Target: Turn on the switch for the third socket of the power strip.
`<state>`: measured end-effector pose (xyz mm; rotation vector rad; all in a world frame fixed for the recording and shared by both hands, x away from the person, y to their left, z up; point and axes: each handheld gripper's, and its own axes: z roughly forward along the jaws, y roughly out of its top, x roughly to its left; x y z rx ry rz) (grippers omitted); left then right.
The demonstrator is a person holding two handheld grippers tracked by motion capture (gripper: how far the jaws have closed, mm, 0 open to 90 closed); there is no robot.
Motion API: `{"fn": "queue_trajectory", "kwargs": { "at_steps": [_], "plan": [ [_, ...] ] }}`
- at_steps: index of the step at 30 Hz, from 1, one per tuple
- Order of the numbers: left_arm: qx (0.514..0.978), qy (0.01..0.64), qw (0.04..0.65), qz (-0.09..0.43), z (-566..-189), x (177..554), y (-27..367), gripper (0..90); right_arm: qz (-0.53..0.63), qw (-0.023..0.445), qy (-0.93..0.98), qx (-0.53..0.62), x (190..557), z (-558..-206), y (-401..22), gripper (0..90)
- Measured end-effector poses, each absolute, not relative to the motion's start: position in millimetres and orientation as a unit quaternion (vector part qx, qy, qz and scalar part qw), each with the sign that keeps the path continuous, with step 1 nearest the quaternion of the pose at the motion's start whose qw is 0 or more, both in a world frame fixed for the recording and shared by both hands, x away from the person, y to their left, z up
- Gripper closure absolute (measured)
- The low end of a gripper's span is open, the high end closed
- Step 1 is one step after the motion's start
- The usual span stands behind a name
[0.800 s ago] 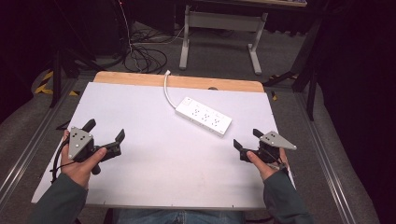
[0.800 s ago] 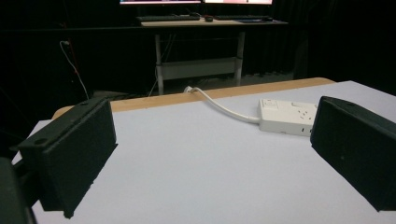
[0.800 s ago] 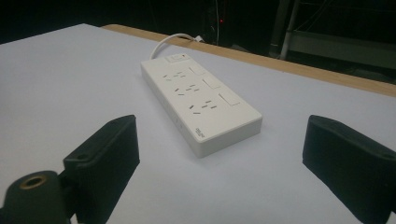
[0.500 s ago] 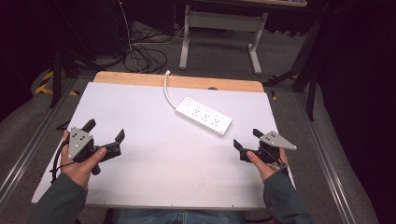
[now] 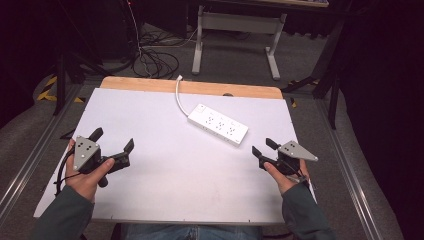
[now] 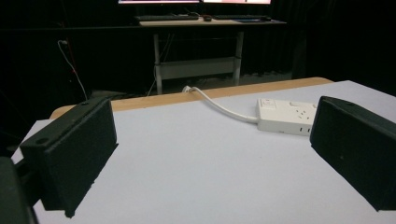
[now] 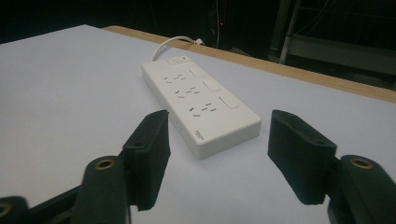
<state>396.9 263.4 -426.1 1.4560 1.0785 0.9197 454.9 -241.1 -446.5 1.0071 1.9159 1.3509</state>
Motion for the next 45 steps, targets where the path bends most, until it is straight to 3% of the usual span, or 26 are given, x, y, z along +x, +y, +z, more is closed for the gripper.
{"fn": "queue_trajectory", "kwargs": {
  "at_steps": [9,11,22,39,45],
  "plan": [
    [0.608,0.452,0.530,0.380,-426.4,397.9,262.9,1.2,0.503,0.281,0.723,0.382,454.4,-446.5,-241.9,56.4],
    [0.608,0.454,0.531,0.378,-426.6,398.0,263.1,1.2,0.502,0.274,0.725,0.384,454.8,-447.1,-241.5,63.8],
    [0.608,0.453,0.532,0.378,-426.6,398.0,262.6,1.2,0.500,0.269,0.732,0.377,454.6,-447.9,-239.9,77.0],
    [0.612,0.451,0.528,0.379,-426.6,398.0,262.4,1.3,0.501,0.261,0.742,0.360,453.2,-447.7,-238.9,90.0],
    [0.610,0.451,0.530,0.379,-426.5,397.7,262.9,1.4,0.499,0.261,0.745,0.357,453.9,-448.2,-237.2,90.0]
  ]
}}
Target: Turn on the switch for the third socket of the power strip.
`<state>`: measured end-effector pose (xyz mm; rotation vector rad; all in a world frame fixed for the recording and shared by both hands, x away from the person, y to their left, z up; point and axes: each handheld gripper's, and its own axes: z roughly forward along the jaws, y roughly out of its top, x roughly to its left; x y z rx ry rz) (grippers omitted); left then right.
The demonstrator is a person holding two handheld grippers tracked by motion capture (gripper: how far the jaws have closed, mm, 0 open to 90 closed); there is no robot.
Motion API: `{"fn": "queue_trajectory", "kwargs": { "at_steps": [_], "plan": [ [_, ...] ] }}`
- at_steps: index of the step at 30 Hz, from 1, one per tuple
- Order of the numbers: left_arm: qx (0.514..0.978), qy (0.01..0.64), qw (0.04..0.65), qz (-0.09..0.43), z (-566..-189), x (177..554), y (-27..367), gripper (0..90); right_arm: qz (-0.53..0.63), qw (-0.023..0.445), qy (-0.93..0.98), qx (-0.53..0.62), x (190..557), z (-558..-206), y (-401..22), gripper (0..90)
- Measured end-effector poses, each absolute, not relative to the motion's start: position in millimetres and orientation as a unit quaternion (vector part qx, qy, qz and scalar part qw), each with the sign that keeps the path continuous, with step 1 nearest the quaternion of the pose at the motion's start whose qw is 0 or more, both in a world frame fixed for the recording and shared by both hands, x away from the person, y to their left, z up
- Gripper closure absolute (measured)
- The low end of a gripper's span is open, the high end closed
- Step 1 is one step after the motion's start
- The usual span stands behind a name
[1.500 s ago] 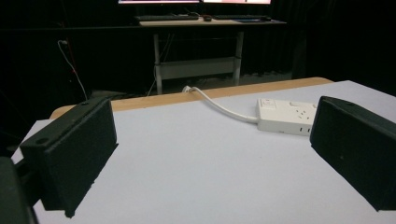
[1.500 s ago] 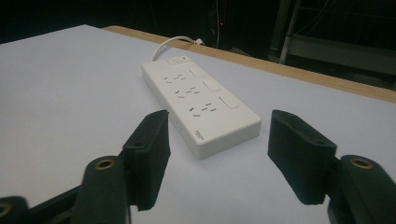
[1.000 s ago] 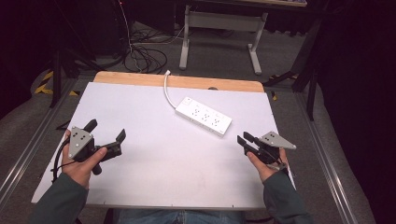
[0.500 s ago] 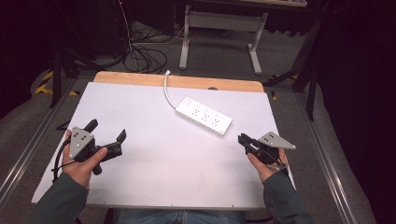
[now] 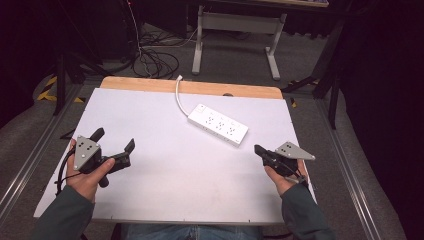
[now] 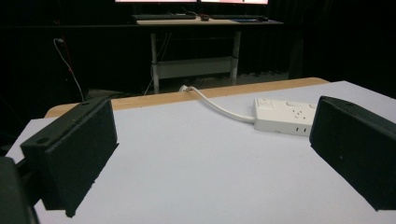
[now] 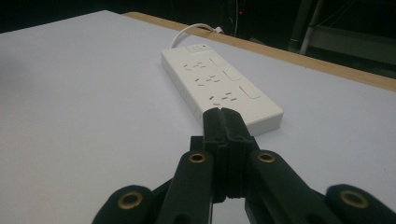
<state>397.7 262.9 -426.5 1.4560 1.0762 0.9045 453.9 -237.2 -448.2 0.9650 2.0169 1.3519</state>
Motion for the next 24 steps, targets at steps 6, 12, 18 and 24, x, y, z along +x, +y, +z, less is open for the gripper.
{"fn": "queue_trajectory", "kwargs": {
  "at_steps": [6,12,18,24],
  "plan": [
    [0.613,0.448,0.529,0.380,-426,398,262,1.5,0.498,0.264,0.744,0.359,456,-448,-236,90.0],
    [0.612,0.447,0.531,0.380,-426,398,262,1.5,0.497,0.265,0.743,0.363,458,-446,-237,90.0],
    [0.612,0.449,0.530,0.379,-427,397,262,1.5,0.499,0.271,0.741,0.359,461,-442,-235,90.0],
    [0.612,0.450,0.529,0.380,-427,398,261,1.5,0.500,0.276,0.744,0.347,465,-435,-229,90.0]
  ]
}}
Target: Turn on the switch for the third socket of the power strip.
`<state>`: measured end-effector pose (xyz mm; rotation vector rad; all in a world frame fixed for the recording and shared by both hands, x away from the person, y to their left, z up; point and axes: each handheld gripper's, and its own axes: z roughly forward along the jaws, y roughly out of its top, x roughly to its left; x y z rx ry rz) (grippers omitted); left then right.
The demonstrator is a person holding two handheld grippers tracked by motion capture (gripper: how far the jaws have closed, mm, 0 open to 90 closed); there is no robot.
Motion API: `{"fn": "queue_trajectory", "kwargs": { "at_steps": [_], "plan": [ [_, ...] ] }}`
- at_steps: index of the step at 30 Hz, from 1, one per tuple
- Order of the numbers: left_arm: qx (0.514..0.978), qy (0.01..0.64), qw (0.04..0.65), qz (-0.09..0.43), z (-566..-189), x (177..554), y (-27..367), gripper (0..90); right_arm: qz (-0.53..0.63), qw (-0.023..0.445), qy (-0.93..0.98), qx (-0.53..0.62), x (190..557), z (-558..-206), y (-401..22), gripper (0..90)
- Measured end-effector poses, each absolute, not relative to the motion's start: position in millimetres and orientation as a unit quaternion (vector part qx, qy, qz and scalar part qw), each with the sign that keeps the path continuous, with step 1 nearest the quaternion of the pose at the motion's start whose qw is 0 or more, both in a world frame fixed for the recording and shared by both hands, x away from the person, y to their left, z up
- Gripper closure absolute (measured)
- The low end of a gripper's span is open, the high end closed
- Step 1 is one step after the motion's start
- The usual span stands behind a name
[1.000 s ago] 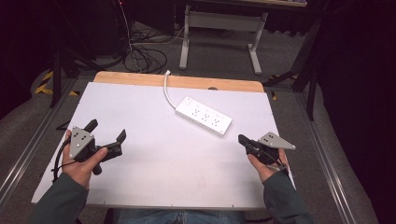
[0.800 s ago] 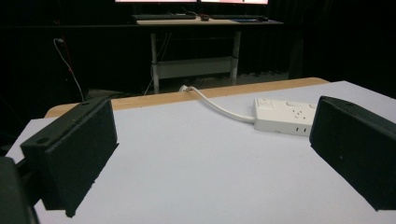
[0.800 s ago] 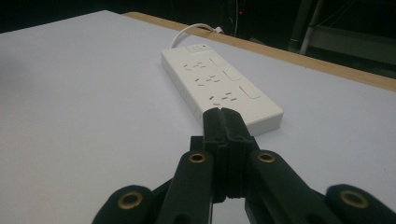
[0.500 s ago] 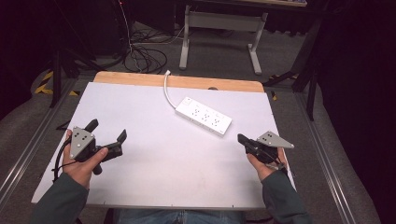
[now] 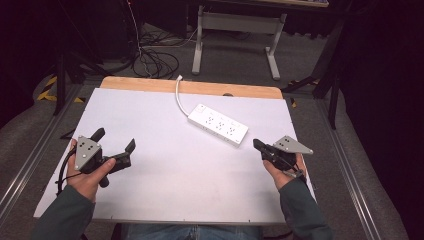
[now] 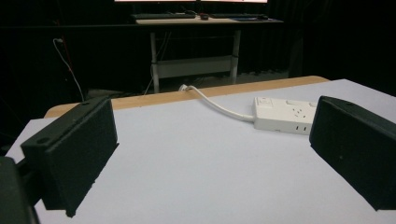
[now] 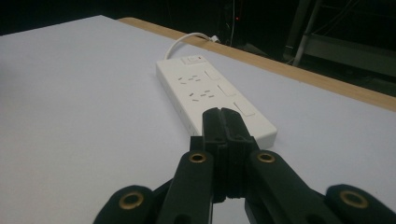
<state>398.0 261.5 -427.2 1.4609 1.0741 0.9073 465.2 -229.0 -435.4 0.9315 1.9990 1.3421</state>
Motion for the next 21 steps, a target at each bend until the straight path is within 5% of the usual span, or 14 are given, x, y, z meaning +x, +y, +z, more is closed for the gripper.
{"fn": "queue_trajectory", "kwargs": {
  "at_steps": [21],
  "plan": [
    [0.615,0.449,0.526,0.378,-428,398,262,1.5,0.489,0.288,0.747,0.345,493,-426,-209,90.0]
  ]
}}
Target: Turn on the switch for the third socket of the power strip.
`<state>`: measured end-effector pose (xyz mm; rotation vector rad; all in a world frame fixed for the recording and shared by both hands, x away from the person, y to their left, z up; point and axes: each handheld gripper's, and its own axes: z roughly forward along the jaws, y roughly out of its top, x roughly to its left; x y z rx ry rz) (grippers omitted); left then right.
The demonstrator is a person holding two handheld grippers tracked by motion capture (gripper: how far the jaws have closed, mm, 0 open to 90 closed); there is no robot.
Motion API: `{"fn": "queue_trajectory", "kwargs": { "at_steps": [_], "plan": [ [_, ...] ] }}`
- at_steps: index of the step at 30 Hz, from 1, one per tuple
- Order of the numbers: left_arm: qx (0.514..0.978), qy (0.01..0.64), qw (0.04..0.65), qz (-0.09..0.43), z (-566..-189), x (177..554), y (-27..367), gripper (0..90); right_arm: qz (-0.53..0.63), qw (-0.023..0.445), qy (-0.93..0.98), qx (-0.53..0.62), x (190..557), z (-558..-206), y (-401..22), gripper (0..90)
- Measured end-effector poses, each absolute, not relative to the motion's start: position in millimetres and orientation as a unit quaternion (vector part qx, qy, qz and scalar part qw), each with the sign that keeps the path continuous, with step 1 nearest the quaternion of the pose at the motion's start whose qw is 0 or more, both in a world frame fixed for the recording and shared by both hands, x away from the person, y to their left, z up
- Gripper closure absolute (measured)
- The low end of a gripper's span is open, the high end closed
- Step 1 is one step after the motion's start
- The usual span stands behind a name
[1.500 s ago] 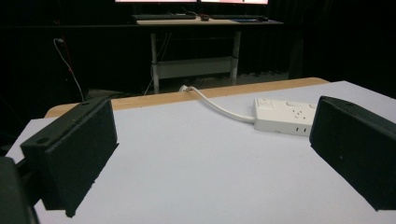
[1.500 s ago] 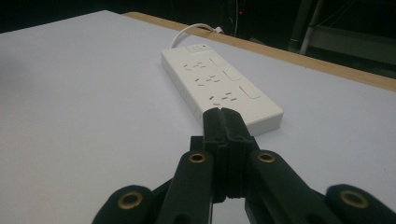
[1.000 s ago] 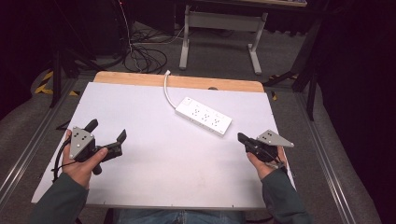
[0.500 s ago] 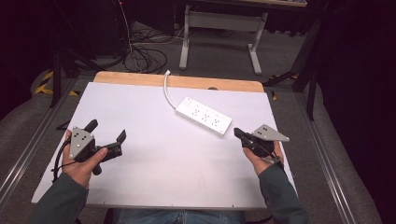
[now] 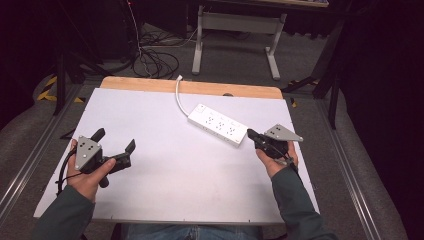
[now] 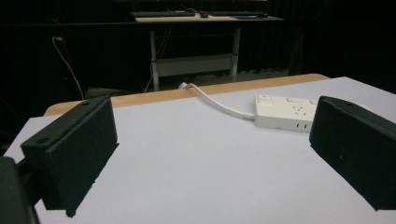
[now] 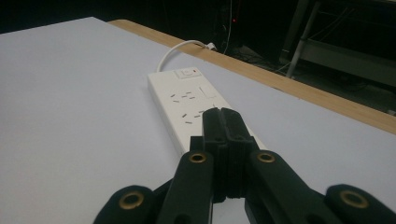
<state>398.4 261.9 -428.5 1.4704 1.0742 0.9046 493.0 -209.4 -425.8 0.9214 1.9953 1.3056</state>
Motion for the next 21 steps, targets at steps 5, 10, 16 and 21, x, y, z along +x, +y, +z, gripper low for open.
{"fn": "queue_trajectory", "kwargs": {
  "at_steps": [5,10,16,21],
  "plan": [
    [0.616,0.448,0.527,0.378,-429,399,261,1.5,0.486,0.288,0.748,0.348,499,-426,-207,90.0],
    [0.616,0.448,0.527,0.378,-429,399,261,1.5,0.481,0.289,0.751,0.348,504,-427,-204,90.0],
    [0.617,0.448,0.527,0.376,-429,399,262,1.5,0.476,0.289,0.755,0.346,509,-428,-200,90.0],
    [0.617,0.448,0.527,0.375,-429,399,261,1.6,0.474,0.288,0.756,0.346,512,-429,-197,90.0]
  ]
}}
